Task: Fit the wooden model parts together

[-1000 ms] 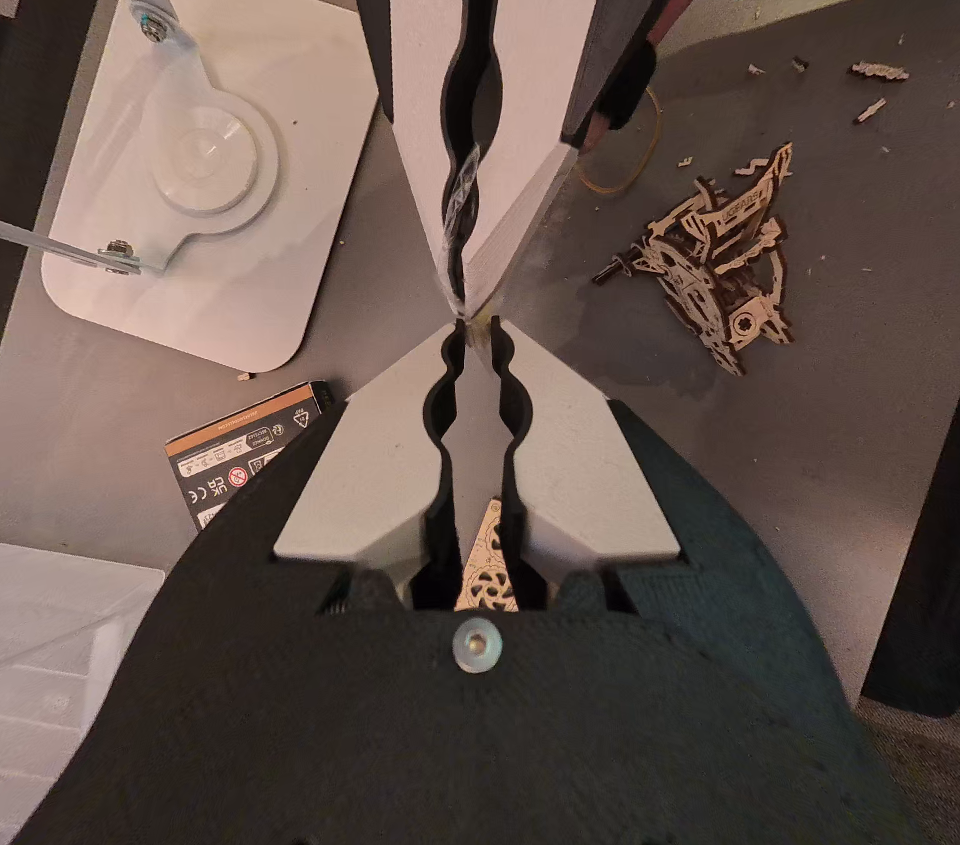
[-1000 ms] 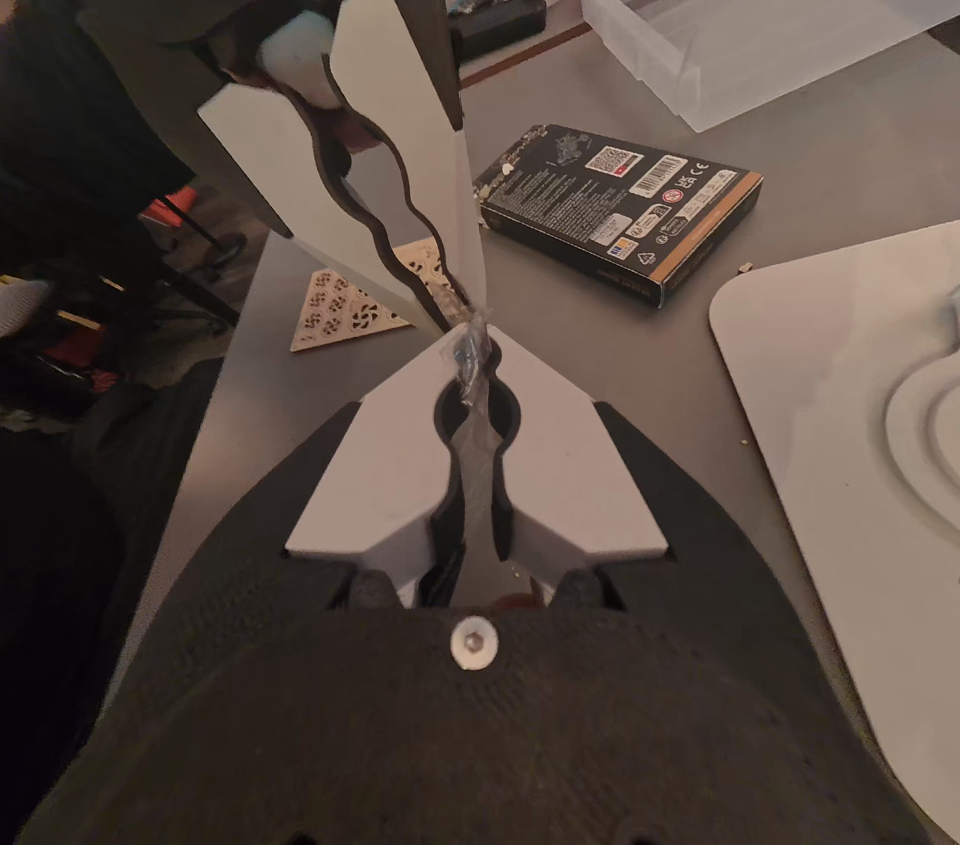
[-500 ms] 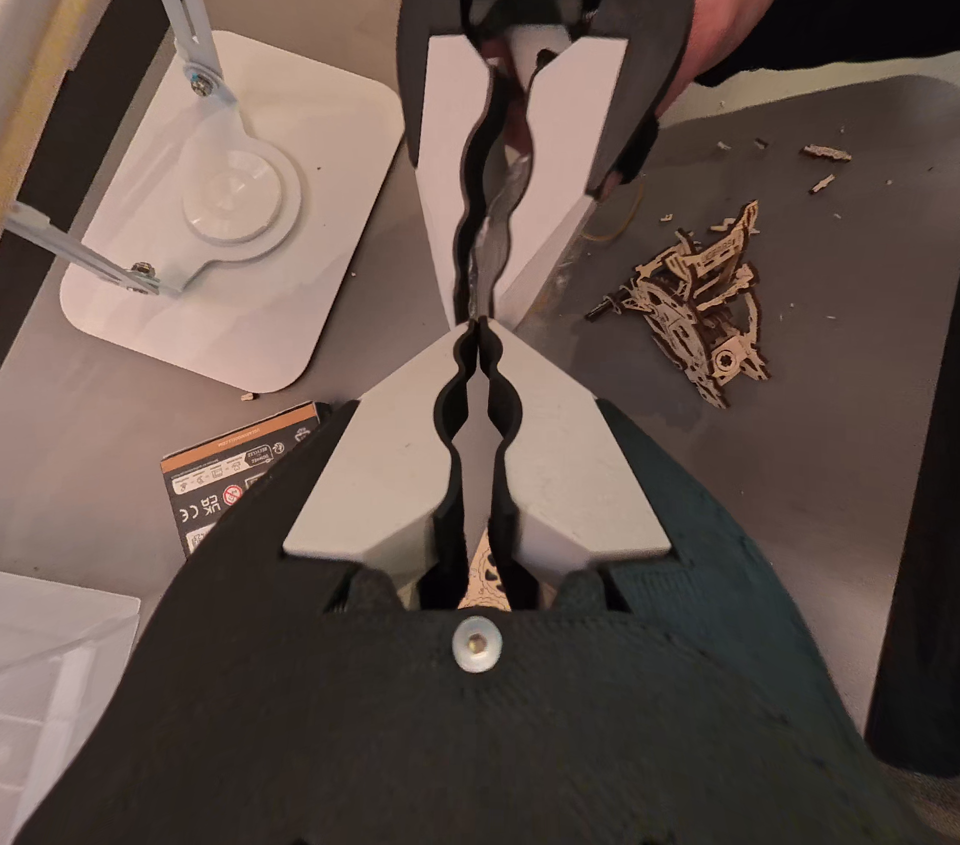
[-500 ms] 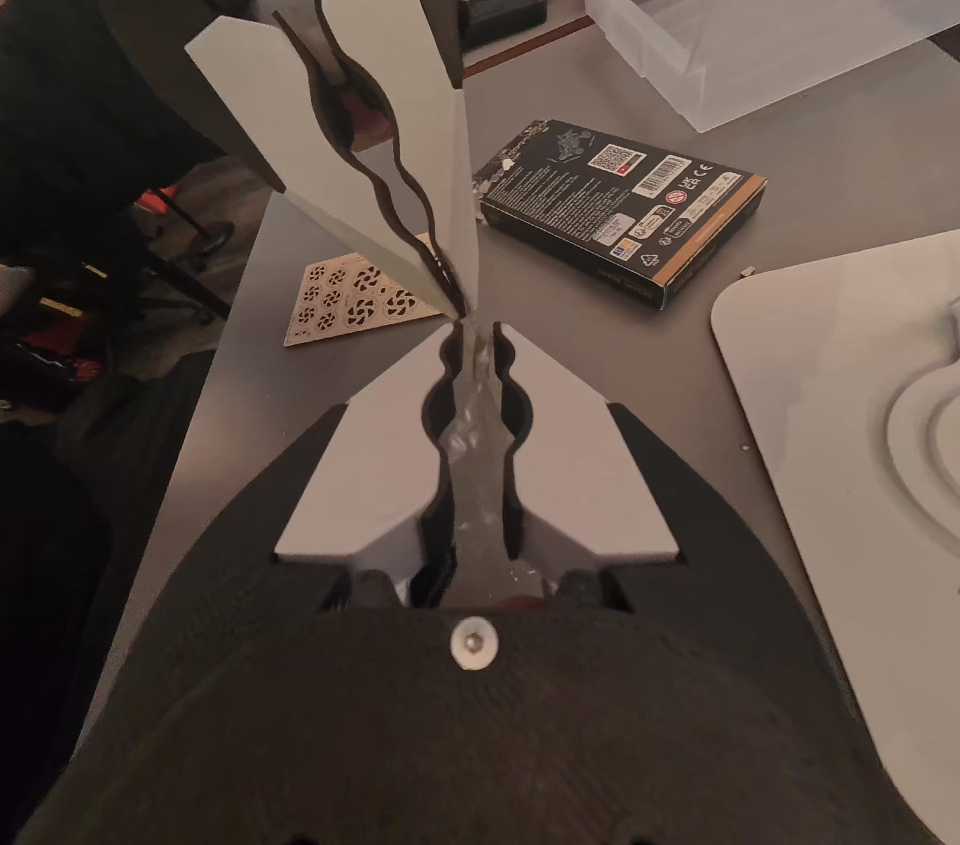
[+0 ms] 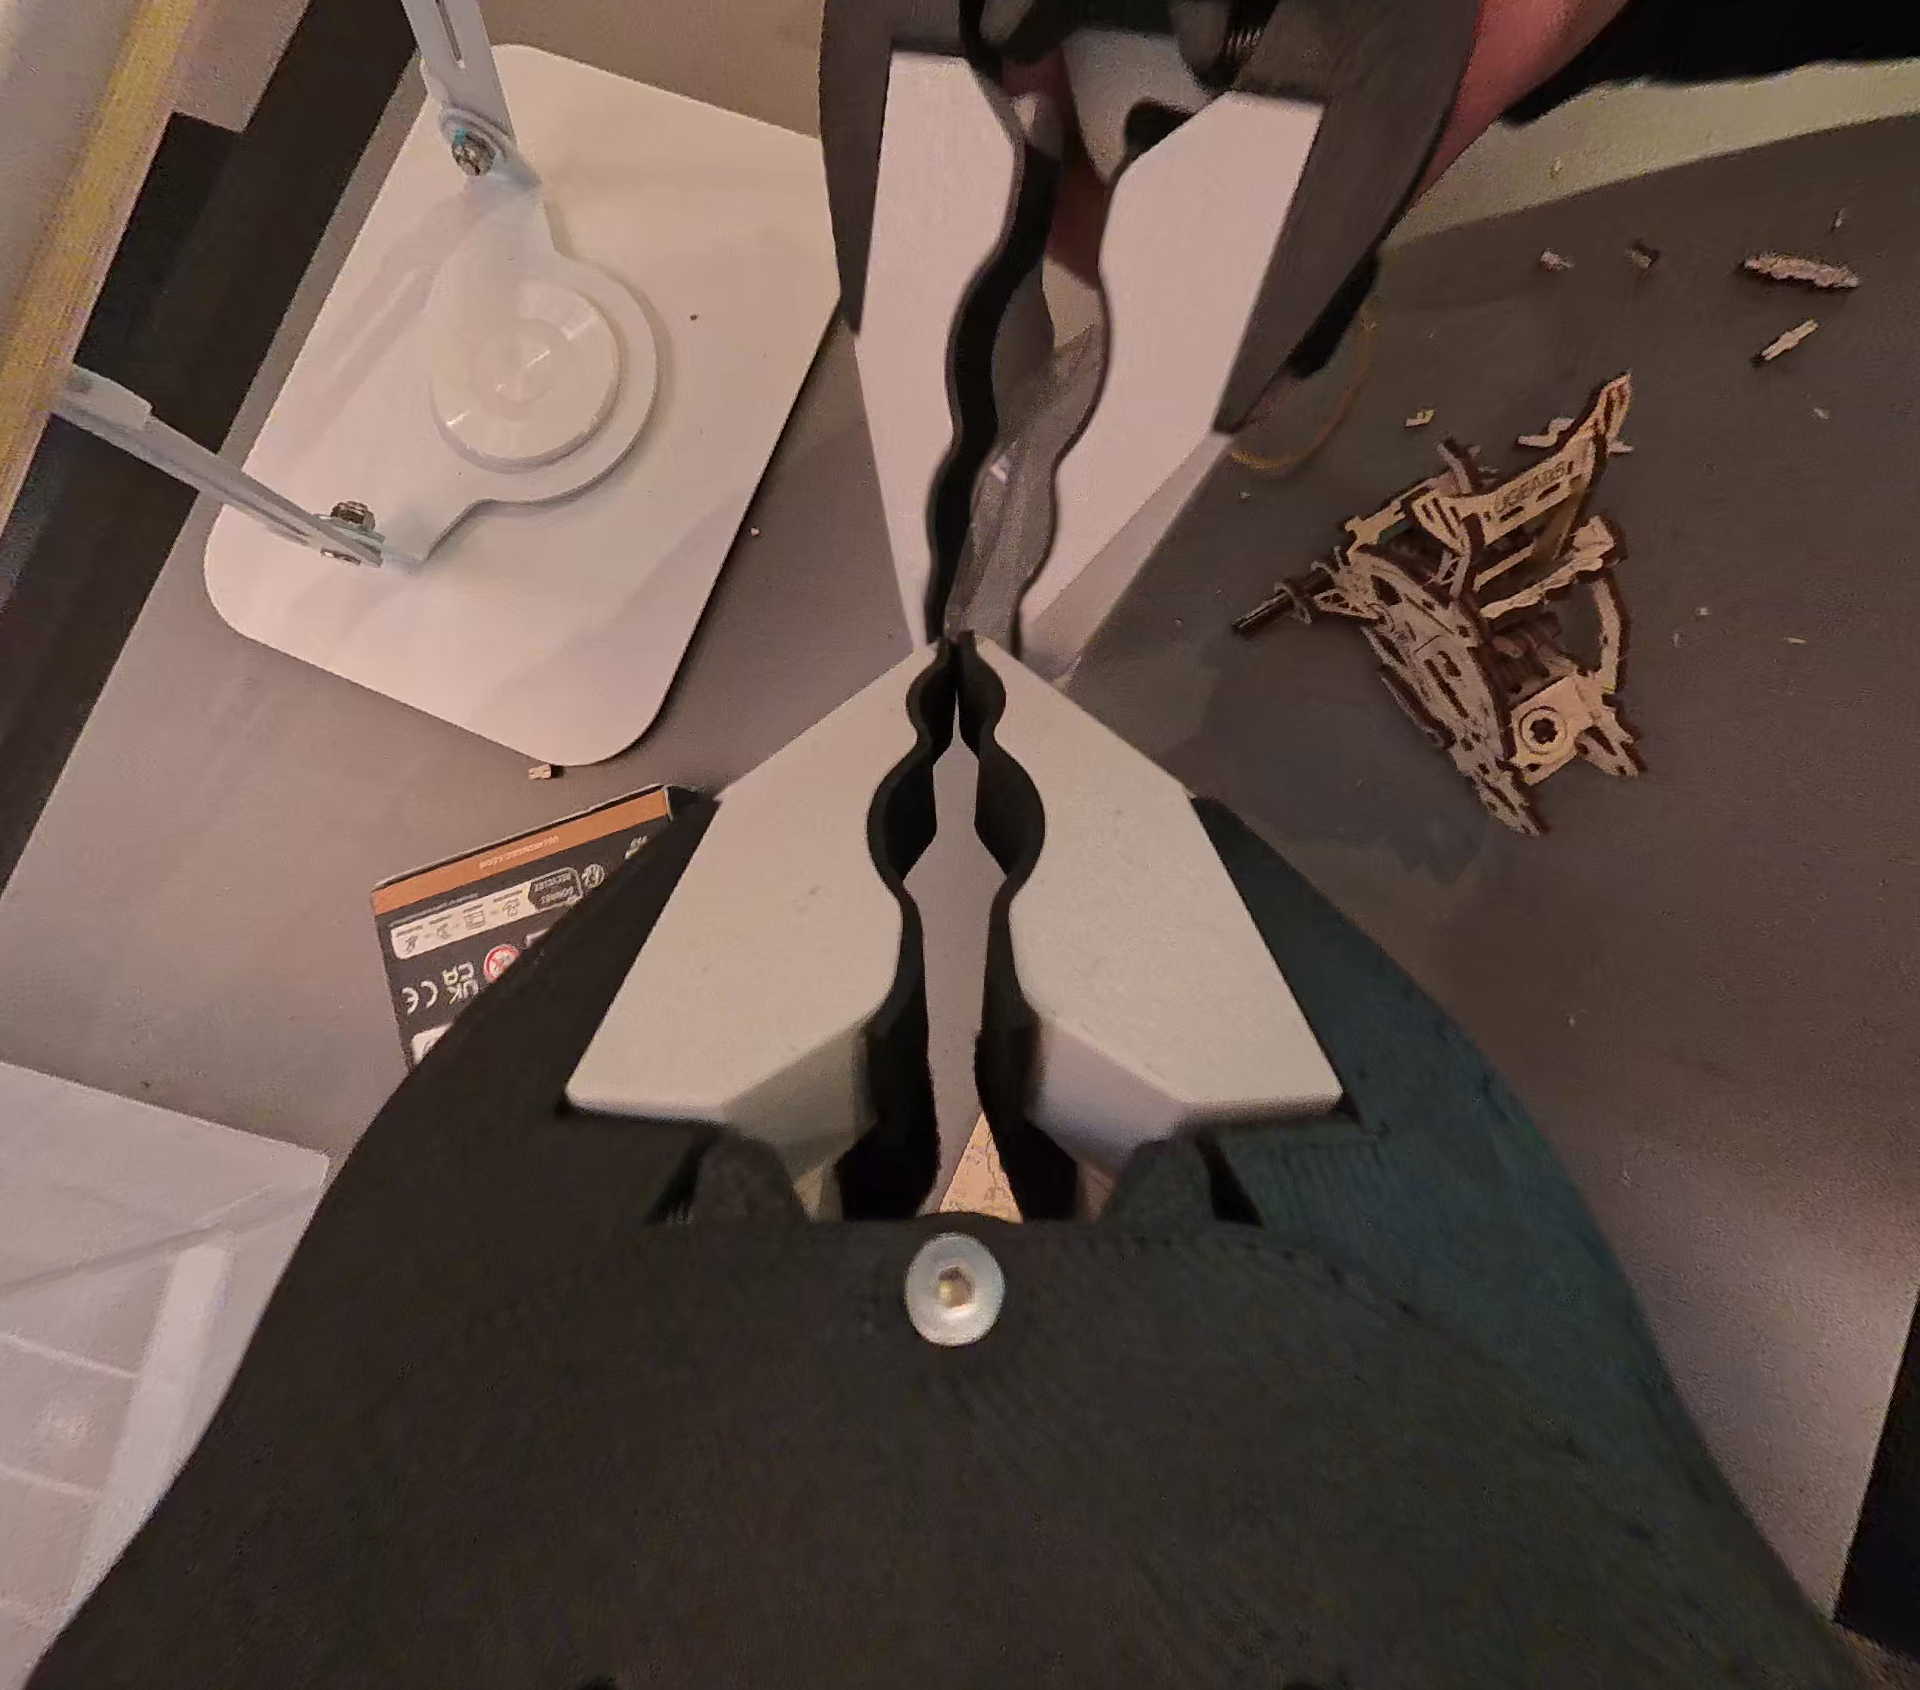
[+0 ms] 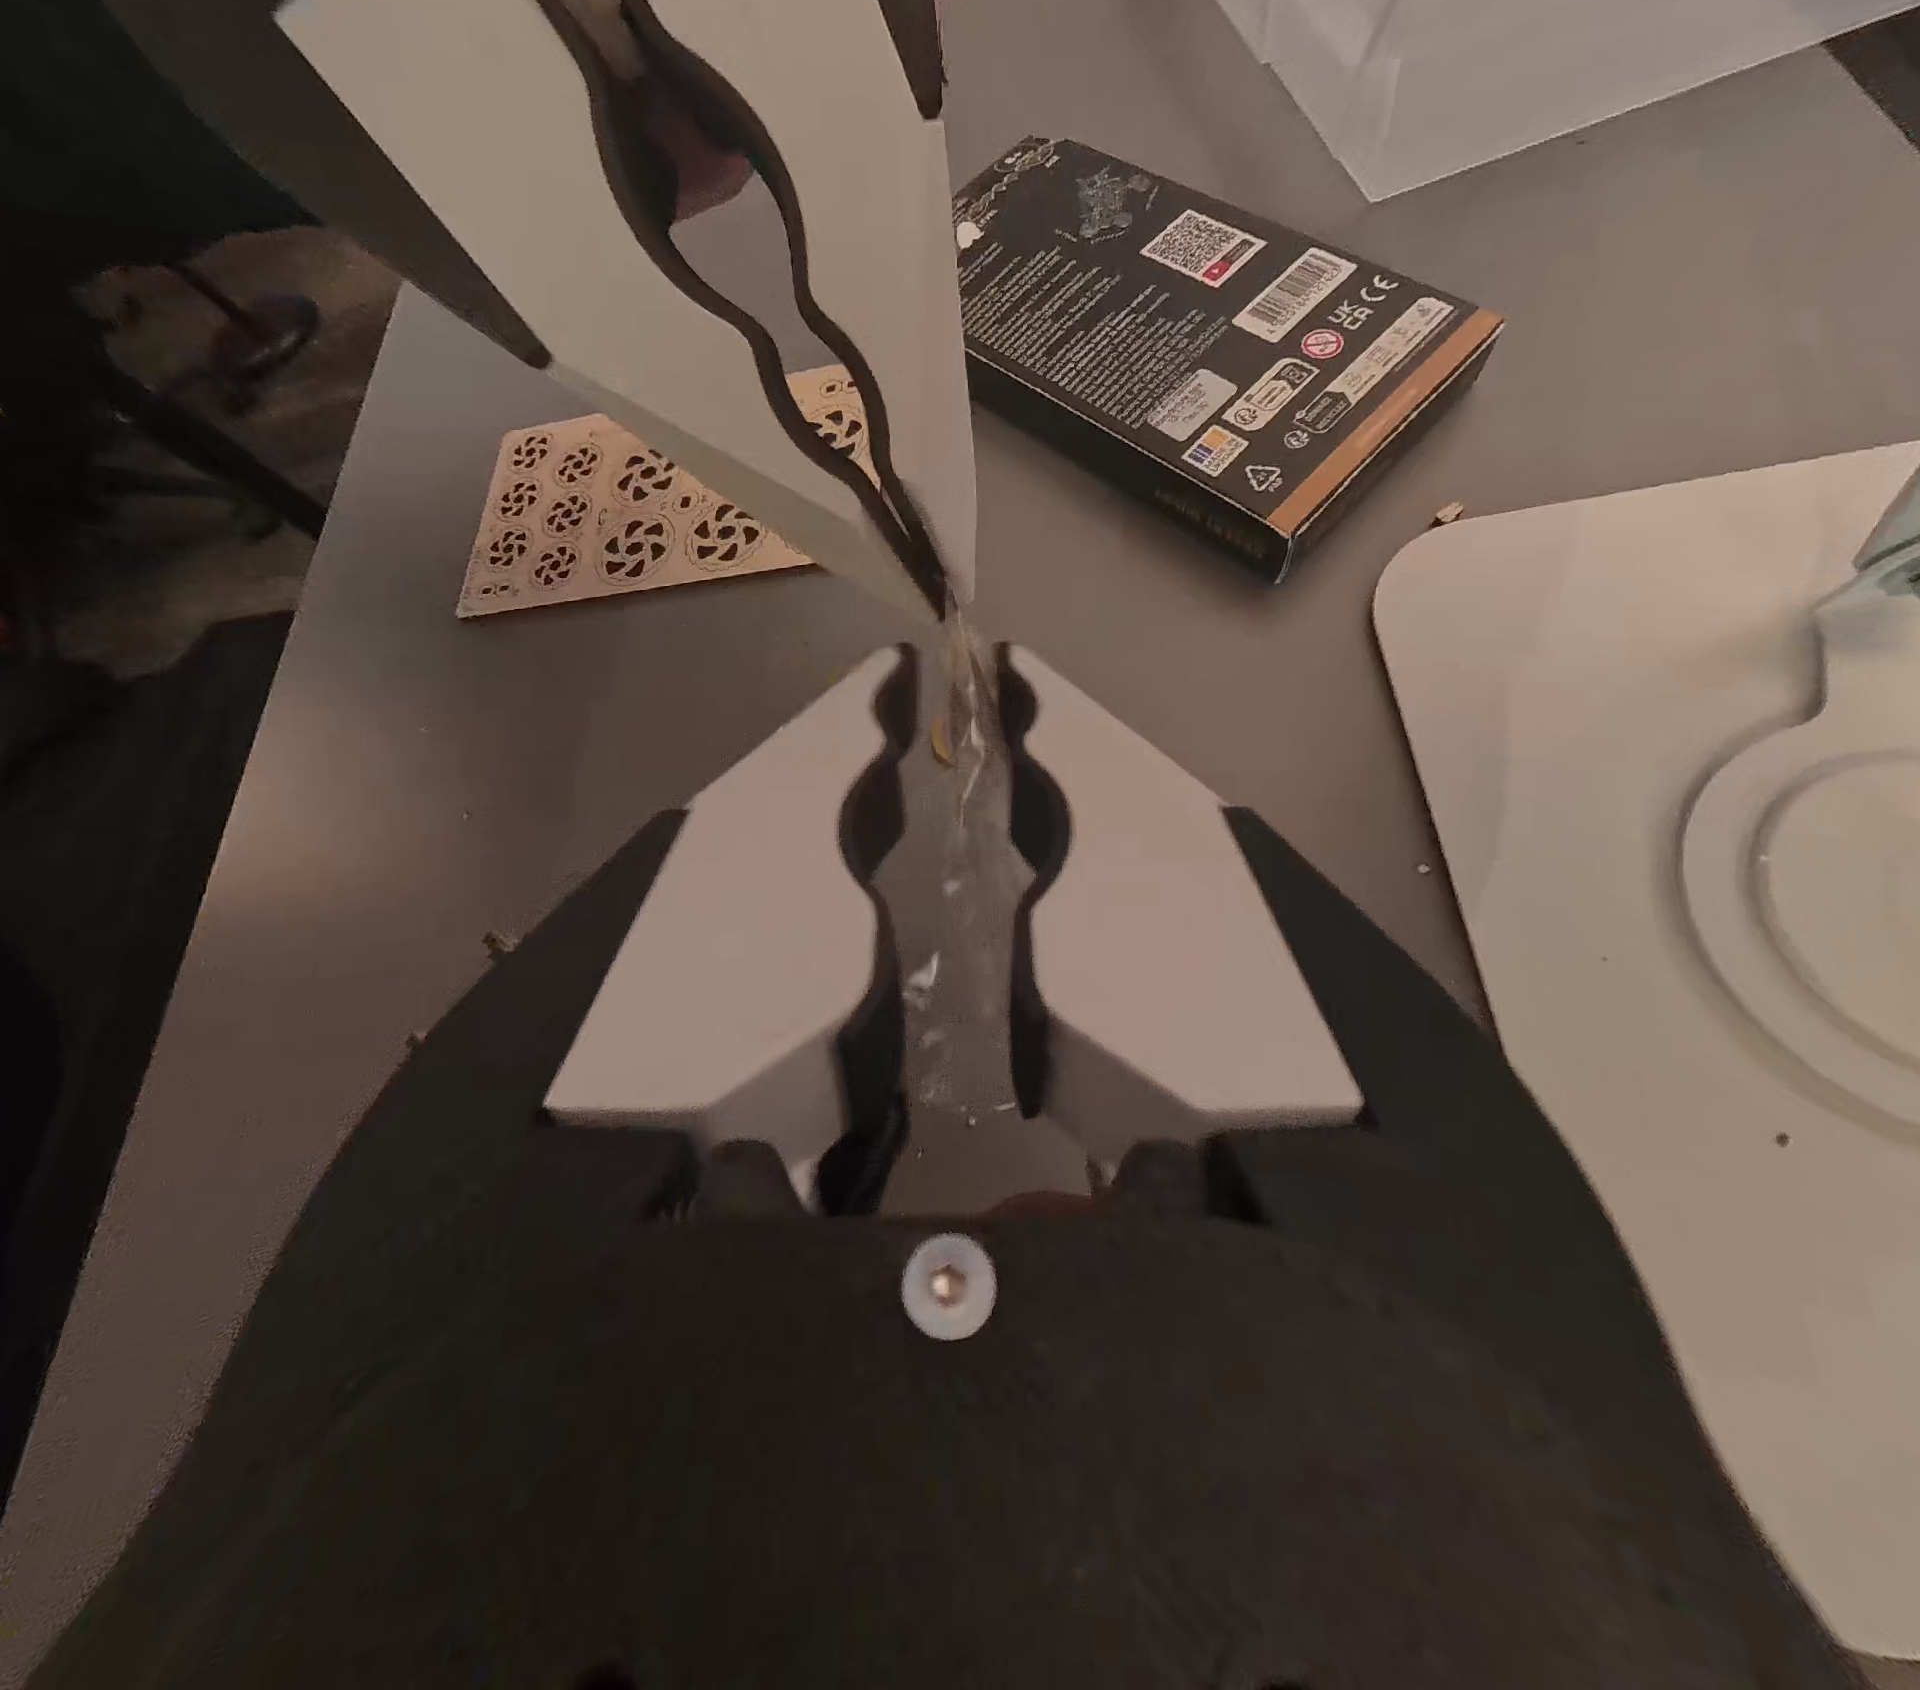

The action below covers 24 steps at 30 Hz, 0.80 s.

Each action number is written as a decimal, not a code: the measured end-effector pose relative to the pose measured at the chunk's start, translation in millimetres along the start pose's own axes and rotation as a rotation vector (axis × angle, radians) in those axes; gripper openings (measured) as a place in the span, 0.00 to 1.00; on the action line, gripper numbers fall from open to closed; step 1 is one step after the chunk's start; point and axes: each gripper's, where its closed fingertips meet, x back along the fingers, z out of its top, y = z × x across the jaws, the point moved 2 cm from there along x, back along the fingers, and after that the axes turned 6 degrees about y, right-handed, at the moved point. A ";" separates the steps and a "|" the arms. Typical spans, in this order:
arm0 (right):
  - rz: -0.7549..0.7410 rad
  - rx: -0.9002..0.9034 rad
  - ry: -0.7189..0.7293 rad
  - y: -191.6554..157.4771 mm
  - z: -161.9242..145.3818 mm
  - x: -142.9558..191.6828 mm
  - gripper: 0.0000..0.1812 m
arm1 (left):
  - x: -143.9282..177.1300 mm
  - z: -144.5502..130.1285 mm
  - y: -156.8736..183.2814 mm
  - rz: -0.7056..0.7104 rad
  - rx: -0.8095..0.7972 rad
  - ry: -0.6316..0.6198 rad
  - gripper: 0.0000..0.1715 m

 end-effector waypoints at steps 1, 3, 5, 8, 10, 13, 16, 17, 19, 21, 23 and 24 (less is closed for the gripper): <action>0.003 0.002 -0.008 -0.3 -1.5 -2.9 0.05 | 0.4 2.4 1.0 -0.004 0.007 0.019 0.00; -0.002 -0.006 -0.026 0.6 -4.5 -6.4 0.04 | -1.3 0.7 2.0 0.005 -0.008 0.005 0.00; -0.013 -0.005 -0.056 2.4 -10.0 -7.9 0.05 | -3.5 -2.7 2.3 0.024 -0.022 -0.015 0.00; -0.029 -0.003 -0.124 5.8 -21.3 -6.1 0.12 | -0.9 -0.3 -2.3 0.039 0.009 0.020 0.00; 0.005 0.007 -0.001 -3.2 -2.3 -0.4 0.11 | 0.7 1.6 -4.5 0.039 0.025 0.046 0.00; -0.045 0.000 0.061 2.4 10.3 5.3 0.07 | -1.8 3.5 -2.9 0.044 0.044 0.071 0.00; -0.057 -0.028 0.014 7.7 -4.4 -0.6 0.05 | 0.1 6.6 -0.1 0.035 0.073 0.108 0.00; -0.065 -0.028 -0.018 8.4 -8.8 -1.4 0.05 | -1.9 1.8 -1.3 0.057 0.056 0.080 0.00; -0.104 0.010 -0.104 10.7 -18.4 -3.0 0.05 | -4.4 0.4 0.1 0.069 0.049 0.079 0.00; -0.115 0.026 -0.161 11.8 -27.6 -2.5 0.05 | 1.7 4.3 -3.9 0.089 0.061 0.098 0.00; -0.083 0.021 -0.070 6.3 -13.8 1.0 0.06 | 4.5 2.5 -7.7 0.099 0.066 0.086 0.00; -0.093 0.037 -0.032 5.3 -5.1 3.9 0.07 | 2.9 1.4 -5.7 0.082 0.072 0.089 0.00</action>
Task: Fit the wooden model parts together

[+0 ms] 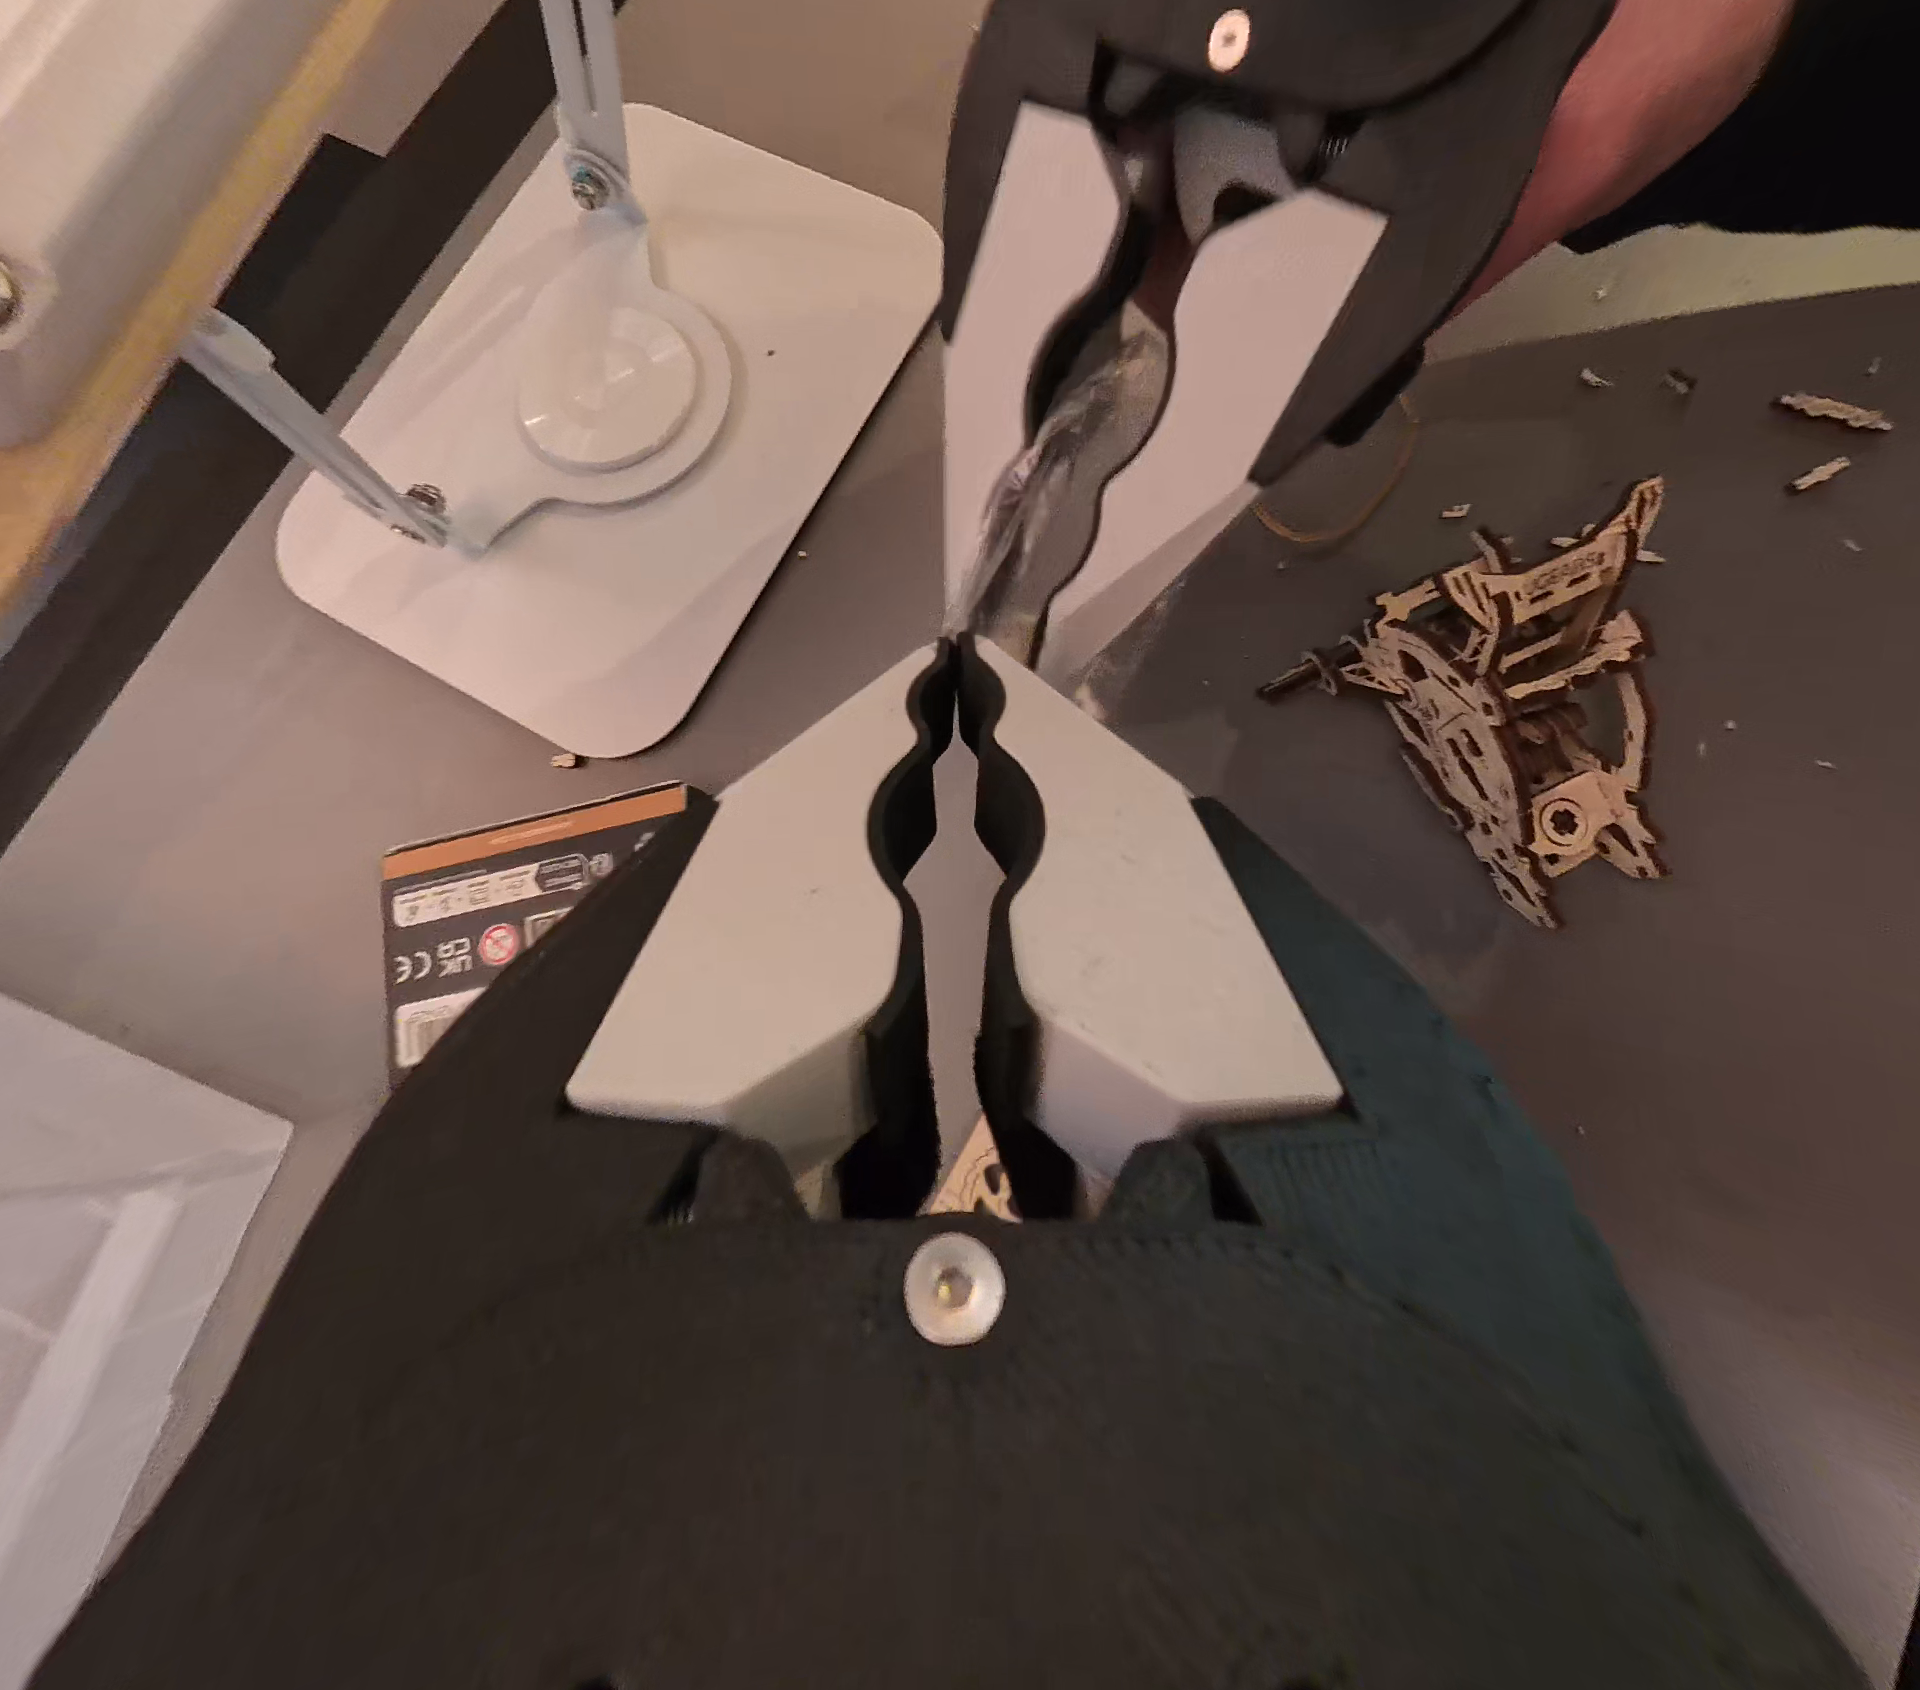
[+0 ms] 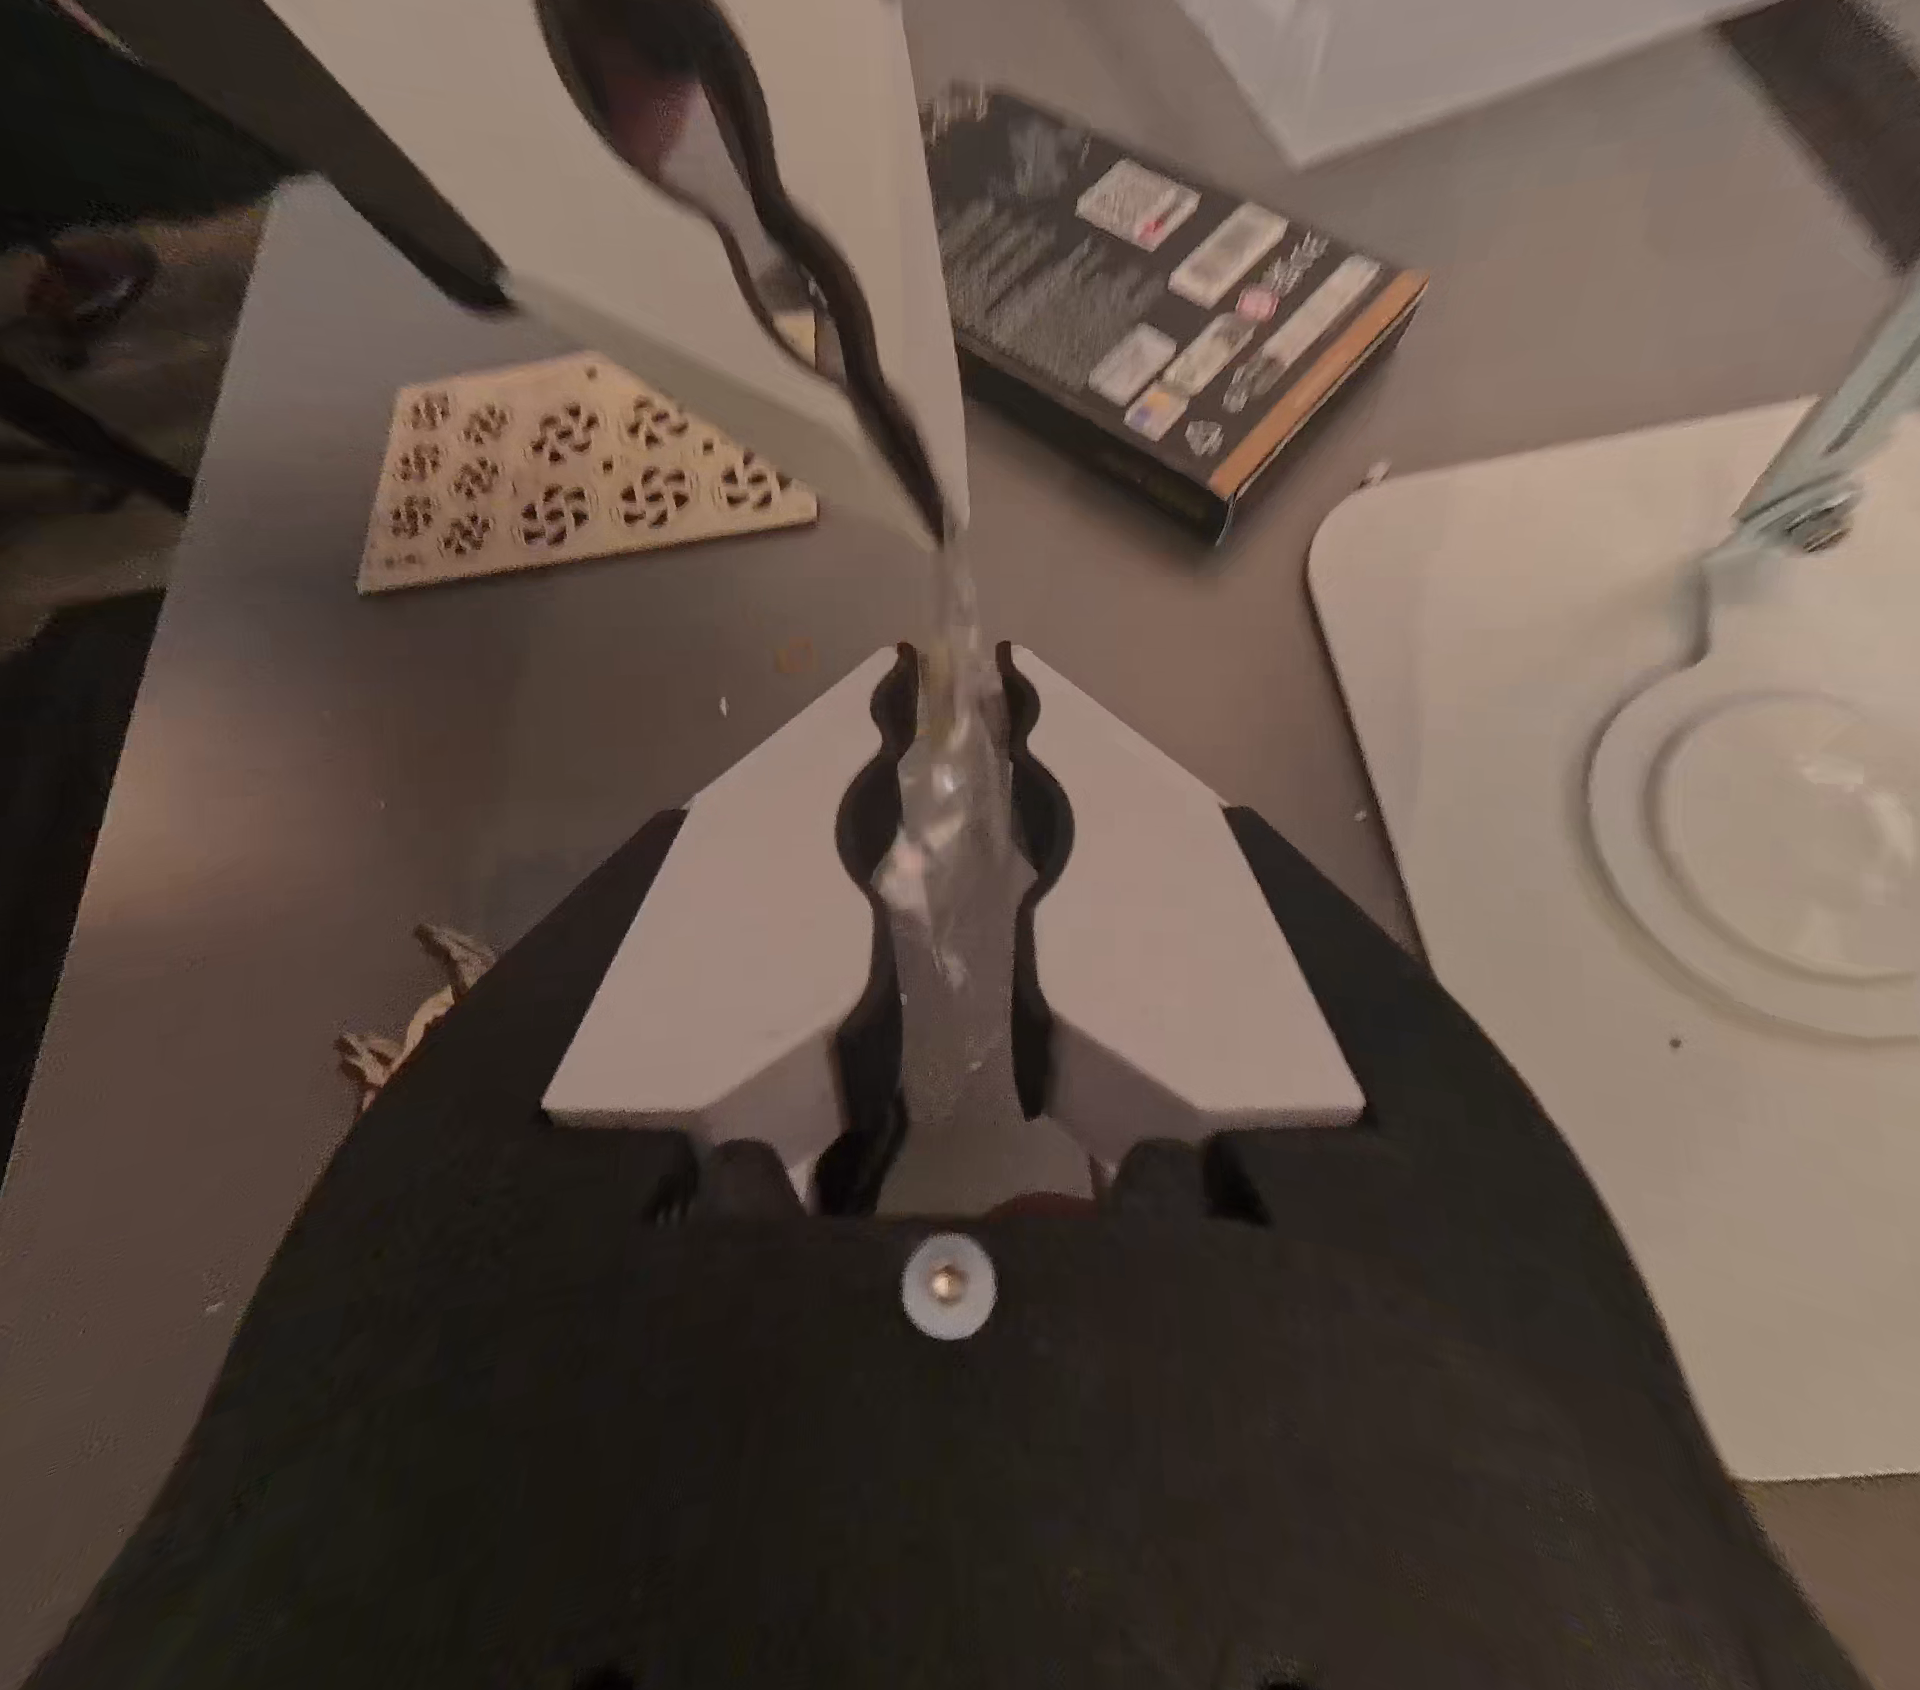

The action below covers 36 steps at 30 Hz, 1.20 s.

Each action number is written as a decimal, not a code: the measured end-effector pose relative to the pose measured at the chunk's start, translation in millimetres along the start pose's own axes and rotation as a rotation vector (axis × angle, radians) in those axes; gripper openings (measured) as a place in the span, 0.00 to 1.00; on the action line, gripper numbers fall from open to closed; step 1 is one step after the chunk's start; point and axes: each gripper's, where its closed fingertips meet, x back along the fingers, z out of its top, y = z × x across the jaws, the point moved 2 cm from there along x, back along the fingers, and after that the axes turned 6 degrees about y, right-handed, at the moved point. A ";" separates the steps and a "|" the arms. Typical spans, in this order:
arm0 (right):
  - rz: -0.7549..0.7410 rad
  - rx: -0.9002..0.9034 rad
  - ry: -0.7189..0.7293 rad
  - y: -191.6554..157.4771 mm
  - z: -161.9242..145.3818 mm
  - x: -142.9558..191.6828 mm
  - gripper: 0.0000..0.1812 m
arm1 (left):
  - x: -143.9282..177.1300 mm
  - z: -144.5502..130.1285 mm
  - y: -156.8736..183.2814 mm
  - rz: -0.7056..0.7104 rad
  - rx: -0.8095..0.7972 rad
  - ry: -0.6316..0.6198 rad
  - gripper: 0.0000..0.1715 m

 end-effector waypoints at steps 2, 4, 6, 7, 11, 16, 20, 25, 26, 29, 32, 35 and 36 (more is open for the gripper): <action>-0.003 0.016 0.037 -1.2 10.8 1.5 0.03 | -4.3 -3.6 4.4 -0.015 -0.003 -0.017 0.00; -0.010 0.015 -0.005 1.2 2.2 -3.2 0.00 | -5.1 -2.2 4.9 0.002 -0.015 -0.021 0.00; -0.007 -0.028 -0.008 5.7 -4.2 -4.3 0.00 | -5.7 -2.5 4.7 0.023 -0.025 -0.033 0.00; -0.006 -0.017 -0.025 5.7 -7.8 -4.4 0.00 | -6.9 -3.2 4.7 0.031 -0.023 -0.036 0.00; -0.024 0.006 -0.193 8.2 -35.6 -5.8 0.00 | -3.9 1.7 1.8 0.033 0.014 0.018 0.00; -0.037 0.026 -0.224 8.0 -39.5 -0.6 0.00 | 12.4 14.8 -6.6 0.039 0.037 0.065 0.00; -0.003 0.017 -0.146 1.8 -24.8 -0.3 0.09 | 11.1 9.5 -3.9 0.020 0.060 0.063 0.00; 0.024 0.008 -0.087 2.1 -15.4 -7.9 0.00 | 6.5 10.8 1.8 -0.003 0.088 0.088 0.00; 0.026 -0.006 -0.101 3.6 -20.4 -9.5 0.00 | 6.4 10.5 2.0 0.002 0.081 0.082 0.00; 0.007 -0.008 -0.119 7.2 -25.9 -6.6 0.00 | 6.7 8.3 0.0 0.011 0.091 0.082 0.00; -0.015 -0.020 -0.126 10.2 -25.7 4.4 0.13 | 15.6 7.2 -11.5 0.051 0.139 0.122 0.00; -0.005 0.036 -0.166 2.7 -30.8 18.8 0.13 | 31.1 3.4 -22.1 0.091 0.213 0.162 0.00; 0.019 0.043 -0.190 -1.3 -35.7 21.1 0.14 | 36.7 0.3 -24.8 0.102 0.239 0.168 0.00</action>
